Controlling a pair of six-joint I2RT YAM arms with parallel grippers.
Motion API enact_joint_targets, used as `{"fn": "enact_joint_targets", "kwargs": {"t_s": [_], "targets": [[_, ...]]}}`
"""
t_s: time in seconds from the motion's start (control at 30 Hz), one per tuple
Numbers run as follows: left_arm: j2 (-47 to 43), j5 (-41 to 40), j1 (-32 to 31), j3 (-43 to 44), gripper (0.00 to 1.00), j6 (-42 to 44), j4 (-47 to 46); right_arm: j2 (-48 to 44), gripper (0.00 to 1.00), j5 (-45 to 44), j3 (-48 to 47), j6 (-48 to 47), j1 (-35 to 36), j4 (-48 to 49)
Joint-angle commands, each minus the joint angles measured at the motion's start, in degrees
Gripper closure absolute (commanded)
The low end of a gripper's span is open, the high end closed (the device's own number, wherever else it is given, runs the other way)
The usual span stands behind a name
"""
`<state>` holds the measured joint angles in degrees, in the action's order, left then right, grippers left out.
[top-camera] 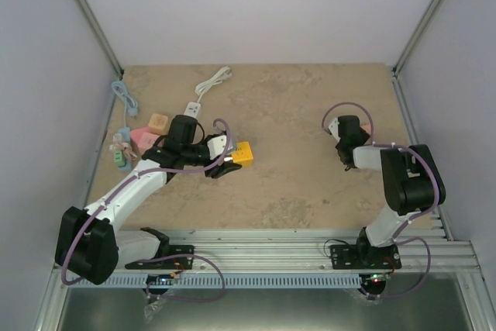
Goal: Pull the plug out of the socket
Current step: Place the plug at the center of the board.
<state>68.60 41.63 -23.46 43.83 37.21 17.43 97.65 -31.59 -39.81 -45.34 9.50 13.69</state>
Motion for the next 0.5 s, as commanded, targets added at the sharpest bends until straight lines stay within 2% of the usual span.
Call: {"fn": "enact_joint_targets", "kwargs": {"t_s": [0.0,0.17,0.47], "targets": [[-0.7,1.6,0.3,0.0,1.0,-0.5,-2.4,1.7,0.82,3.0,-0.4,2.3,-0.4,-7.2],[-0.6,1.6,0.3,-0.1,1.0,-0.3,-2.3,1.6,0.66,4.3,-0.7,2.8,-0.4,-8.6],[-0.3,1.8,0.3,0.0,1.0,-0.3,-2.3,0.7,0.54,5.9,-1.2,3.4,-0.3,-10.6]]}}
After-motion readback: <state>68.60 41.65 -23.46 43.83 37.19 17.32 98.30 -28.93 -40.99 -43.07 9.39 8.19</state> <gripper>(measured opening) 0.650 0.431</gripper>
